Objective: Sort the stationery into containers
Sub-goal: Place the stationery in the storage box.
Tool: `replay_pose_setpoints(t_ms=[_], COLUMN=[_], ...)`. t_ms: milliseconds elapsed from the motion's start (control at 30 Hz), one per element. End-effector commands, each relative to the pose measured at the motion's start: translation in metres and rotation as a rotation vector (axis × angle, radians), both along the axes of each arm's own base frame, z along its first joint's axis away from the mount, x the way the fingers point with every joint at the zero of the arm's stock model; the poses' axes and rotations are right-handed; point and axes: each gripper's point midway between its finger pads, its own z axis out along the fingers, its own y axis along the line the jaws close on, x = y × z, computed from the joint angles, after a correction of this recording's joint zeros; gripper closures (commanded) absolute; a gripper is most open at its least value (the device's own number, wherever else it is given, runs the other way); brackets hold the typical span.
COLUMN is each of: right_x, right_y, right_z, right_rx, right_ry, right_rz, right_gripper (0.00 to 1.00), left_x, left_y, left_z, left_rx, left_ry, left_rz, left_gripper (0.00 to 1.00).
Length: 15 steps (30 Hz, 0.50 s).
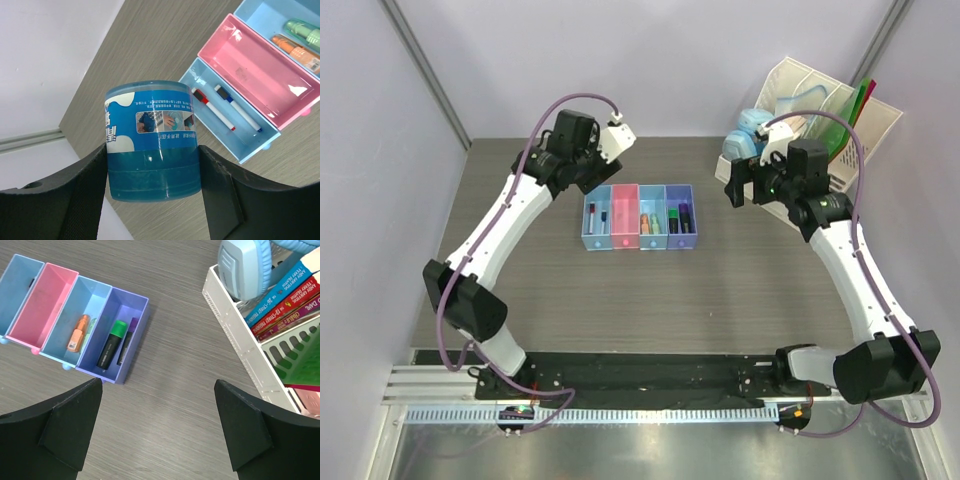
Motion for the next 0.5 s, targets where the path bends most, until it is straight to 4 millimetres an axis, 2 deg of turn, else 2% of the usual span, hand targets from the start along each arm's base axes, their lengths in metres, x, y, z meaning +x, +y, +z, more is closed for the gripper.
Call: replay_pose_setpoints(t_ms=[0,167,400,467], right_x=[0.001,0.001,-0.001,0.0], right_y=[-0.009,-0.008,-0.008,-0.008], right_z=[0.004,0.003,-0.004,-0.006], right_rx=[-0.046,-0.044,-0.056,-0.059], right_ry=[-0.042,-0.033,-0.016,-0.01], right_rz=[-0.026,-0.026,-0.012,-0.009], right_gripper=[0.01,0.0,0.0,0.0], left_x=[0.007,0.011,0.022,0.026], left_y=[0.013,0.011,-0.004,-0.012], left_z=[0.036,0.026,0.01,-0.008], left_rx=[0.025,0.042,0.071,0.086], left_ry=[-0.074,-0.022,0.037,0.087], left_rz=[0.05,0.015,-0.061,-0.095], left_gripper=[1.0,1.0,1.0,1.0])
